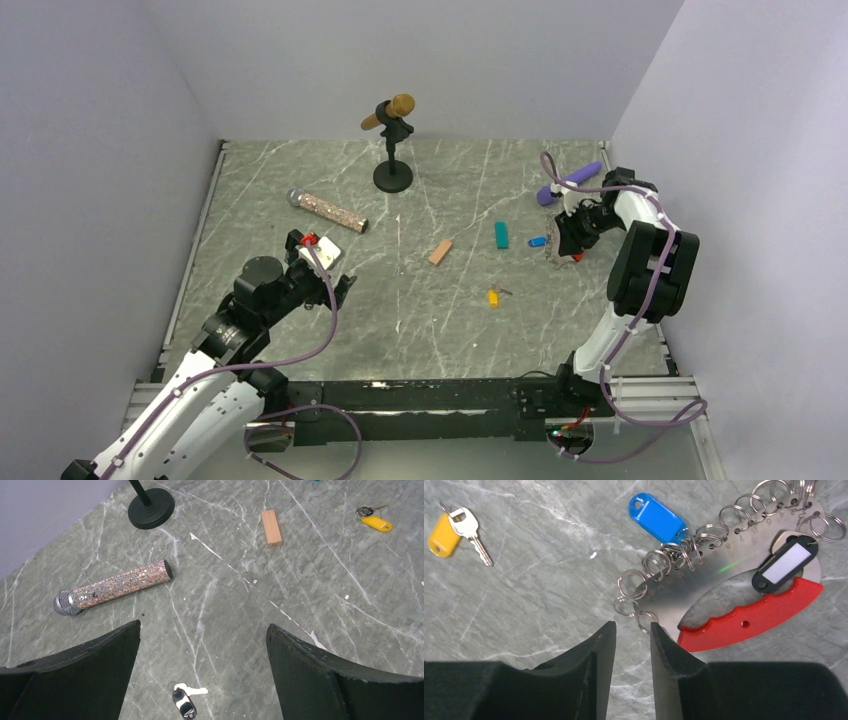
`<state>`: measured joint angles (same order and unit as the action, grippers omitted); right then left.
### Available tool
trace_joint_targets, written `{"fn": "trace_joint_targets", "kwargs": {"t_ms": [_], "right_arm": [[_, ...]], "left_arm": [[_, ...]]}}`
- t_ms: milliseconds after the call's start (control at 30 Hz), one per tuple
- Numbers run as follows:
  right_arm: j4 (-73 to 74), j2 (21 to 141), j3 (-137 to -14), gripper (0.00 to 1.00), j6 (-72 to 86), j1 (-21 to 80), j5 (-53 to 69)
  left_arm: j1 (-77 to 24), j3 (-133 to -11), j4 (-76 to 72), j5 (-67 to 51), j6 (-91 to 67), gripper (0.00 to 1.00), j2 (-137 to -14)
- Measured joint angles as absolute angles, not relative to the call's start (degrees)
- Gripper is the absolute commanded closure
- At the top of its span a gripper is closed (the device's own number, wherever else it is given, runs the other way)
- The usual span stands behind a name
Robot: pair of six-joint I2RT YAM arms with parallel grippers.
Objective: Put the keys on the keyring
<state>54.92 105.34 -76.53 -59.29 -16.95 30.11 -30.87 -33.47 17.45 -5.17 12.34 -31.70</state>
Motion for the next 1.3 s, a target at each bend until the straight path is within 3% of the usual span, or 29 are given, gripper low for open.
{"fn": "trace_joint_targets", "kwargs": {"t_ms": [300,567,1300], "right_arm": [[51.40,105.16,-74.54,0.61,-53.34,-12.27,27.31],[48.60,101.03,-66.67,0.62,-60.80,-11.81,26.79],[43.44,100.71,-66.57,0.66,-63.79,-11.66,24.23]], "left_arm": [[-30.50,-33.47,17.45,-5.19,12.34,0.01,-31.88],[-30.46,-33.47,17.43,-5.19,12.34,0.01,-32.01],[-30.44,-33.47,17.45,-5.21,12.34,0.01,-32.49]]}}
